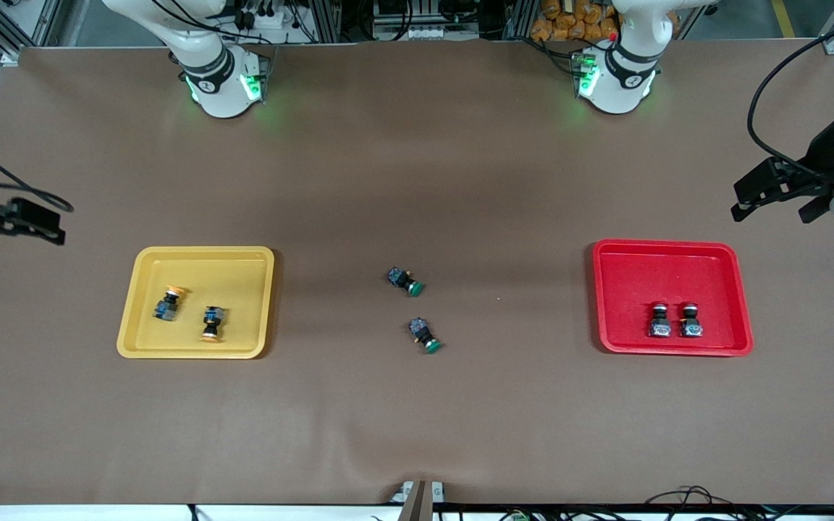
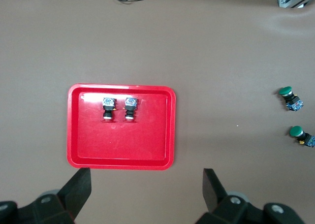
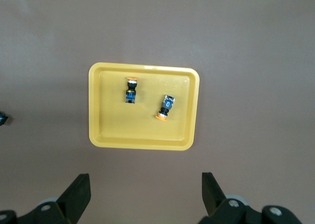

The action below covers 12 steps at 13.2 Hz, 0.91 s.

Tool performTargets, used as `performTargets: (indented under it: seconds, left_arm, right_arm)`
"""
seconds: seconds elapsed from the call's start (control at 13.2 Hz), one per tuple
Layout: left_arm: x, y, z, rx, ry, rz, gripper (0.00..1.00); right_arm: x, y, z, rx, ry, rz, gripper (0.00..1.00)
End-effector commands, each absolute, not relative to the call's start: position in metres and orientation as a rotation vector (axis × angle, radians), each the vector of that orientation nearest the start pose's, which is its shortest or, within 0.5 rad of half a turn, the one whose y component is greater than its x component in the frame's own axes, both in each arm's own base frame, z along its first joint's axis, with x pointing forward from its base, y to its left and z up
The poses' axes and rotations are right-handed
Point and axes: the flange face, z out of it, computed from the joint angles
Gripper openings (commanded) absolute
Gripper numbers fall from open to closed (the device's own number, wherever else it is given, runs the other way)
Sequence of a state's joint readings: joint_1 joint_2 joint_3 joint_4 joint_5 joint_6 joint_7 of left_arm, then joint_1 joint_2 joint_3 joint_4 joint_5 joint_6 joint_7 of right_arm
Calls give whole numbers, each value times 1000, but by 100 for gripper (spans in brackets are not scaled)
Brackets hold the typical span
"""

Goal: Place red and yellow buttons in trays

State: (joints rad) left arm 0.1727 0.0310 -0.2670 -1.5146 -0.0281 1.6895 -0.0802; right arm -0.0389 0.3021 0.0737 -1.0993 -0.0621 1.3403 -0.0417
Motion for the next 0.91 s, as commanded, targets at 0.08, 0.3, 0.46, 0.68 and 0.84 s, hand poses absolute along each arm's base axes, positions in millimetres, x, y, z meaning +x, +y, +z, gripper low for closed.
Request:
performTargets:
  seconds: [0.08,0.3,0.46,0.68,0.84]
  left_arm:
    - [575,-56,651,-3167,8,-239,100]
    - [575,-56,651,-3167,8,-239,100]
    - [575,-56,651,-3167,8,-239,100]
    - [575,-57,652,-3175,5,-241,100]
    - [575,-56,652,-3176,2,-241,100]
  right_arm:
    - [580,-1,646,-3190,-51,64,100]
    - [562,-1,640,-3198,-48,64,100]
    - [553,-7,632,-3198,-30,50,100]
    - [547,-3,620,-3187,-40,1,100]
    - [547,2,619,-3187,-56,-16,100]
